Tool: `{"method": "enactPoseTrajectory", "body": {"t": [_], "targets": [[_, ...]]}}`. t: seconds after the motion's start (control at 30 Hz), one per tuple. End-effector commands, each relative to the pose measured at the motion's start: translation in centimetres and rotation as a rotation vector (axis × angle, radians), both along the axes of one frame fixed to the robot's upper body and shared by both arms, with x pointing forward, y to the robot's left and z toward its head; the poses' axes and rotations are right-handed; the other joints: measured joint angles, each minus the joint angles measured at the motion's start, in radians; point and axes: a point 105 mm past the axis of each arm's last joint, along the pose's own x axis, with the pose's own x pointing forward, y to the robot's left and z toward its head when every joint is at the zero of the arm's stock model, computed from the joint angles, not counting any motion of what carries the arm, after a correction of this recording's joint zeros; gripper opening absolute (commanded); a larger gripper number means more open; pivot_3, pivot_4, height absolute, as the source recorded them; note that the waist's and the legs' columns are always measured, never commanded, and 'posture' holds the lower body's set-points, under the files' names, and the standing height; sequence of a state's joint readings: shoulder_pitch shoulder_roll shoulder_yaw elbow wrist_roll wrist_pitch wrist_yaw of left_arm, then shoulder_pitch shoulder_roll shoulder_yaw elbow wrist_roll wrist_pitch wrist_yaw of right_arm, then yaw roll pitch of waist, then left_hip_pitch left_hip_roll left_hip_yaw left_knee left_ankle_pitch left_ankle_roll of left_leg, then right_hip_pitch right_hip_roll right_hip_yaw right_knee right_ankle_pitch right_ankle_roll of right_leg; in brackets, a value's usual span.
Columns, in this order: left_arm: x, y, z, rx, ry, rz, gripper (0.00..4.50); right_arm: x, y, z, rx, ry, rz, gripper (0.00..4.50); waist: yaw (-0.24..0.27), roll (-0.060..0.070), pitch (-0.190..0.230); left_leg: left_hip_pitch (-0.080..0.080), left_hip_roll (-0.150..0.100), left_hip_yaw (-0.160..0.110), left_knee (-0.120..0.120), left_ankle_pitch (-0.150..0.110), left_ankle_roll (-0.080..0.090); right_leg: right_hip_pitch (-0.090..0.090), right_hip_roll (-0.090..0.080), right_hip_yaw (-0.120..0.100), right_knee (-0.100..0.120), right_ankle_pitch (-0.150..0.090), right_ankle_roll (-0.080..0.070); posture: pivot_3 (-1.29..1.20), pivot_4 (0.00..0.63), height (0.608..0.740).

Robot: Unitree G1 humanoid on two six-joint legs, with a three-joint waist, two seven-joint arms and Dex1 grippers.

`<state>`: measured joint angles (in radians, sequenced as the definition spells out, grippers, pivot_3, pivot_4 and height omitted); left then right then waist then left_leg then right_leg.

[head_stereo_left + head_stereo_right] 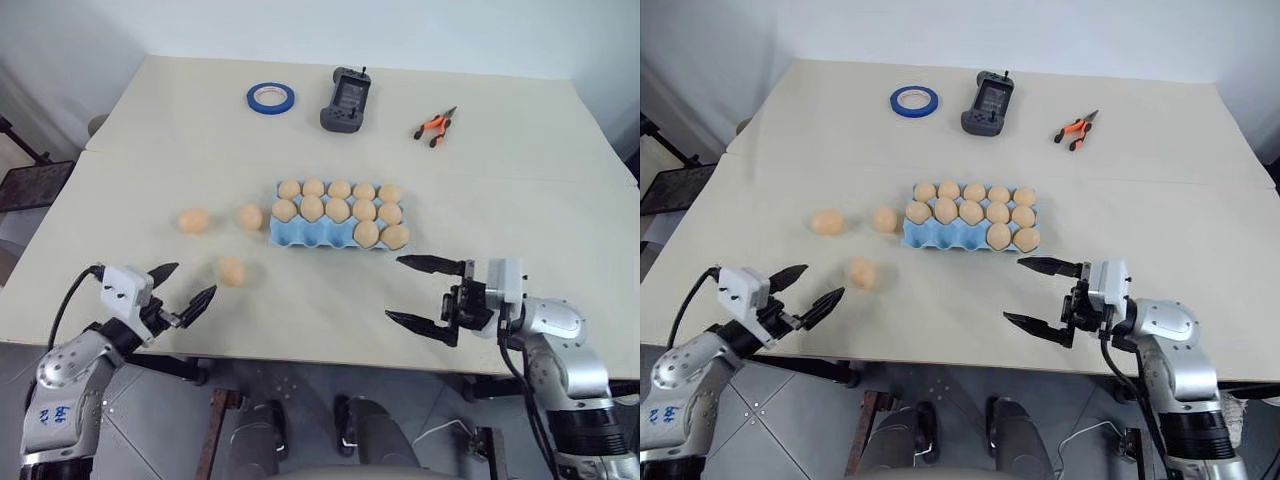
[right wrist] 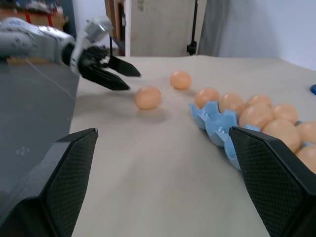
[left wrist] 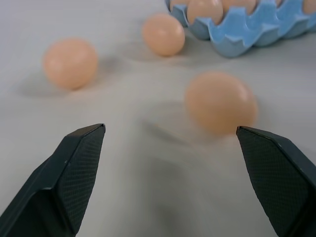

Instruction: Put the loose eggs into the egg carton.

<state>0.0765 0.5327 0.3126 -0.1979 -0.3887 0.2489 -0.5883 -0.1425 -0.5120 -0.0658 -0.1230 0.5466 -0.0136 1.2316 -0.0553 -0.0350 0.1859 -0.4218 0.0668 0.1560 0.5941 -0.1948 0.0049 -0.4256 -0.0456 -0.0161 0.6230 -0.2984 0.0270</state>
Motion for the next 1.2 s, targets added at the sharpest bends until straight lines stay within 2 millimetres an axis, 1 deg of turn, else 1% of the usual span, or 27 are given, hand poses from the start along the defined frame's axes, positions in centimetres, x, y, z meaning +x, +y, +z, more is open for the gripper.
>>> {"method": "enactPoseTrajectory", "body": {"t": [0.03, 0.2, 0.37, 0.43, 0.57, 0.67, 0.77, 0.87, 0.9, 0.93, 1.0, 1.07, 1.1, 1.2], "targets": [[0.7, -1.6, 0.4, 0.015, -0.014, -0.037, 4.5, 0.2, 0.5, 0.0, 0.018, -0.044, 0.004, 4.45, -0.001, 0.0, 0.0, 0.0, 0.0, 0.0, 0.0, 0.0, 0.0, 0.0, 0.0, 0.0, 0.0, 0.0, 0.0, 0.0, 0.15, 0.74], [1.7, -2.5, 0.5, 0.003, -0.011, -0.076, 4.5, 0.0, 0.9, -0.9, 0.027, -0.029, 0.0, 4.45, 0.0, 0.0, 0.0, 0.0, 0.0, 0.0, 0.001, 0.0, 0.0, -0.001, 0.0, 0.0, 0.003, 0.0, 0.001, 0.0, 0.15, 0.74], [2.6, -3.3, -0.4, 0.025, 0.016, -0.107, 4.5, 0.3, 0.7, -0.9, 0.038, -0.031, -0.032, 4.45, 0.0, 0.0, 0.0, 0.001, 0.0, 0.0, 0.002, 0.0, 0.0, -0.001, 0.0, 0.0, 0.004, 0.001, 0.001, 0.0, 0.15, 0.74], [3.3, -3.5, -0.2, -0.009, 0.004, -0.097, 4.5, 0.3, 0.6, -0.9, 0.038, -0.031, -0.04, 4.45, 0.001, 0.0, 0.0, 0.001, 0.0, 0.0, 0.002, 0.0, 0.0, -0.001, 0.0, 0.0, 0.004, 0.001, 0.001, 0.0, 0.15, 0.74], [4.4, -4.8, -0.7, -0.017, 0.0, -0.133, 4.5, 0.4, 0.6, -1.1, 0.052, -0.027, -0.062, 4.45, 0.003, 0.0, 0.0, 0.001, 0.0, 0.0, 0.003, 0.0, 0.0, 0.0, 0.0, 0.0, 0.004, 0.001, 0.001, 0.0, 0.15, 0.74], [5.5, -5.2, -0.7, -0.041, -0.014, -0.115, 3.93, 0.4, 0.7, -1.3, 0.057, -0.019, -0.071, 4.5, 0.005, 0.0, 0.0, 0.001, 0.0, 0.0, 0.003, 0.0, 0.0, 0.0, 0.0, 0.0, 0.005, 0.002, 0.003, 0.0, 0.15, 0.74], [6.5, -5.4, -1.1, -0.031, -0.01, -0.088, 3.0, 0.3, 0.7, -1.5, 0.061, -0.011, -0.08, 4.5, 0.005, 0.0, 0.0, 0.001, 0.0, 0.0, 0.003, 0.001, 0.0, 0.0, 0.0, -0.001, 0.005, 0.003, 0.006, 0.0, 0.15, 0.74], [6.3, -6.0, -0.6, -0.042, -0.042, -0.132, 2.02, 0.4, 0.7, -1.6, 0.063, -0.008, -0.092, 4.5, 0.004, 0.0, 0.0, 0.001, 0.0, 0.0, 0.004, 0.001, 0.0, 0.0, 0.0, -0.001, 0.006, 0.005, 0.008, 0.0, 0.15, 0.74], [6.2, -6.1, -0.5, -0.042, -0.055, -0.147, 1.83, 0.4, 0.6, -1.6, 0.062, -0.007, -0.096, 4.5, 0.004, 0.0, 0.0, 0.001, 0.0, 0.0, 0.004, 0.001, 0.0, 0.0, 0.0, -0.001, 0.006, 0.005, 0.008, 0.0, 0.15, 0.74], [6.0, -6.3, 0.3, -0.041, -0.086, -0.17, 1.74, 0.4, 0.5, -1.6, 0.061, -0.007, -0.105, 4.5, 0.004, 0.0, 0.0, 0.001, 0.0, 0.0, 0.004, 0.001, 0.0, 0.0, 0.0, -0.001, 0.006, 0.005, 0.008, 0.0, 0.15, 0.74], [5.5, -7.1, 2.2, -0.047, -0.144, -0.247, 1.73, 0.4, 0.0, -1.6, 0.06, -0.009, -0.126, 4.5, 0.005, 0.0, 0.0, 0.001, 0.0, 0.0, 0.004, 0.001, 0.0, 0.0, 0.0, -0.001, 0.006, 0.005, 0.008, 0.0, 0.15, 0.74], [5.2, -7.9, 3.6, -0.047, -0.175, -0.312, 1.73, 0.5, -0.4, -1.5, 0.06, -0.011, -0.146, 4.5, 0.006, 0.0, 0.0, 0.0, 0.0, 0.0, 0.004, 0.001, 0.0, 0.0, 0.0, -0.001, 0.006, 0.005, 0.008, 0.0, 0.15, 0.74], [5.2, -8.2, 4.0, -0.044, -0.185, -0.335, 1.73, 0.5, -0.5, -1.5, 0.059, -0.012, -0.154, 4.5, 0.007, 0.0, 0.0, 0.001, 0.0, 0.0, 0.004, 0.001, 0.0, 0.0, 0.0, -0.001, 0.006, 0.005, 0.008, 0.0, 0.15, 0.74], [5.3, -10.2, 5.3, -0.037, -0.194, -0.462, 1.73, 0.8, -1.2, -1.5, 0.054, -0.016, -0.192, 4.5, 0.012, 0.0, 0.0, 0.001, 0.0, 0.0, 0.005, 0.001, 0.0, 0.0, 0.0, -0.001, 0.007, 0.005, 0.008, 0.0, 0.15, 0.74]]}}
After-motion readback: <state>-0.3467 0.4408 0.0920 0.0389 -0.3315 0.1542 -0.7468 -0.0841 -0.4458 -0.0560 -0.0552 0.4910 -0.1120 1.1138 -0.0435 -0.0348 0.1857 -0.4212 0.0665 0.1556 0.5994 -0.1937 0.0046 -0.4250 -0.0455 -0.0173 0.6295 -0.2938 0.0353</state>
